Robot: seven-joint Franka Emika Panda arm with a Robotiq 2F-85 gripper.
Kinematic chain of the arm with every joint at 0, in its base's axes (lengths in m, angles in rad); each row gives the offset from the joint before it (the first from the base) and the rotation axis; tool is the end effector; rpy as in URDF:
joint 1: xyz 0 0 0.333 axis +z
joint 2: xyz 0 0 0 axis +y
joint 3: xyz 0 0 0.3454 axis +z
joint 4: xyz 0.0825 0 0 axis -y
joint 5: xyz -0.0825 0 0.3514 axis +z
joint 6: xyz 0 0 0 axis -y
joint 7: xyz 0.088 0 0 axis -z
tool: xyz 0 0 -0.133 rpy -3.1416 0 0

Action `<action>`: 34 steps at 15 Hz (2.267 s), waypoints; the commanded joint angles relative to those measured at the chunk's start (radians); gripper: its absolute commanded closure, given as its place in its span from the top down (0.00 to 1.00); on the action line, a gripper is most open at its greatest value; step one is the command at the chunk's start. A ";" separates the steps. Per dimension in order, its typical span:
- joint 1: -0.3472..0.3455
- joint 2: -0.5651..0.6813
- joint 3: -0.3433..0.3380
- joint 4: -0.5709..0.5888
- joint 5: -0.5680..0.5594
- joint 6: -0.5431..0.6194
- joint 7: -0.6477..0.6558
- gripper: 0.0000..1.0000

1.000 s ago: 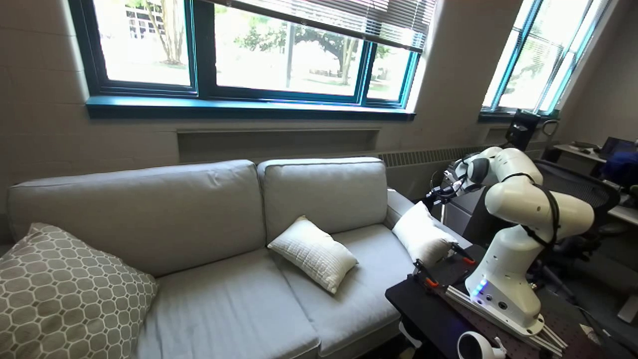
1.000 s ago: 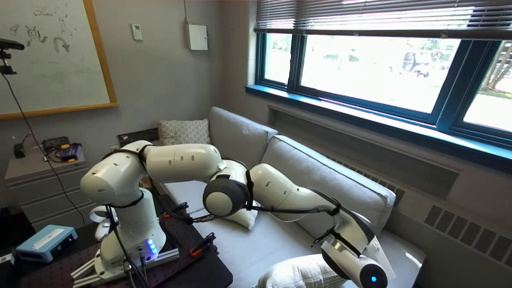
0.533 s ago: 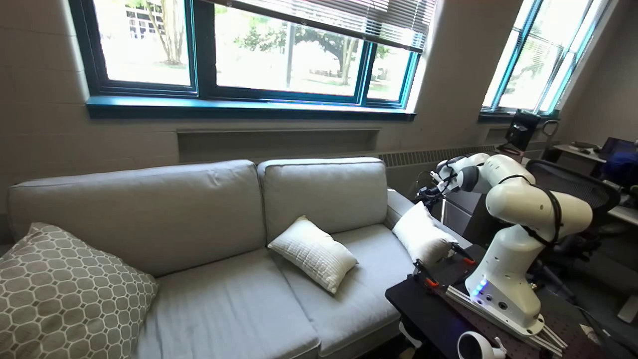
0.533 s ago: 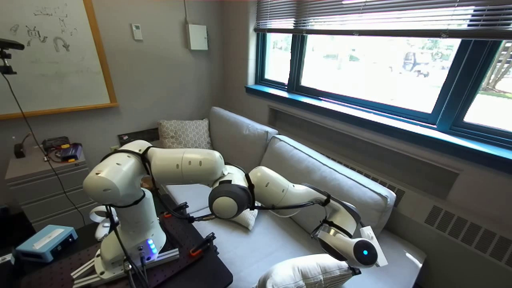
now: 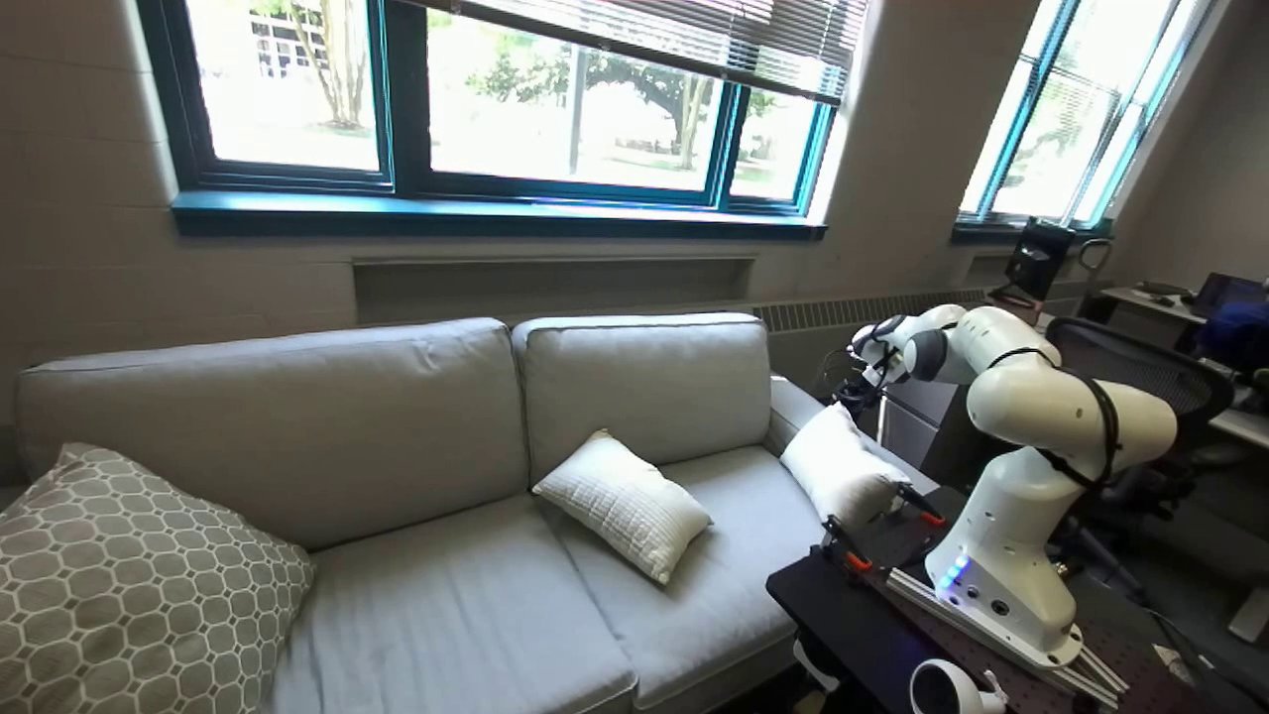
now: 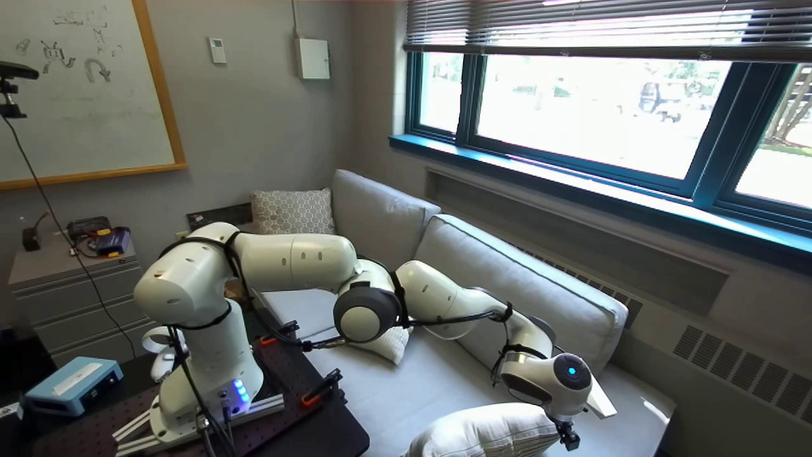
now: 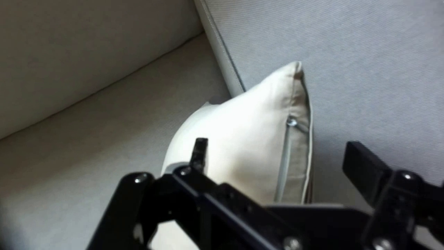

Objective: Arrange the cushions on the couch

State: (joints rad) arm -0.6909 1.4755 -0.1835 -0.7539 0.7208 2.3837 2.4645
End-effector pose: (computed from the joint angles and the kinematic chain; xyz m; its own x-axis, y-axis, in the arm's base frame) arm 0.5764 -0.5447 0.0246 -0.8130 0.4904 -0.3137 0.4352 0.8699 0.2321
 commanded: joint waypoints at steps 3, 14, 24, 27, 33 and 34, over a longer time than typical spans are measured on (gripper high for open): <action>-0.018 0.000 0.031 -0.001 -0.150 0.013 0.053 1.00; -0.018 0.001 0.110 -0.066 -0.241 0.001 0.048 0.60; -0.036 -0.005 0.283 0.028 -0.211 -0.232 -0.243 0.01; -0.044 -0.005 0.311 0.051 -0.205 -0.350 -0.354 0.04; -0.064 -0.006 0.302 0.122 -0.223 -0.608 -0.581 0.05; -0.076 -0.007 0.296 0.133 -0.223 -0.638 -0.607 0.05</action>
State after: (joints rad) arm -0.7411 1.4687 0.1114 -0.6796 0.5072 1.8545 1.9461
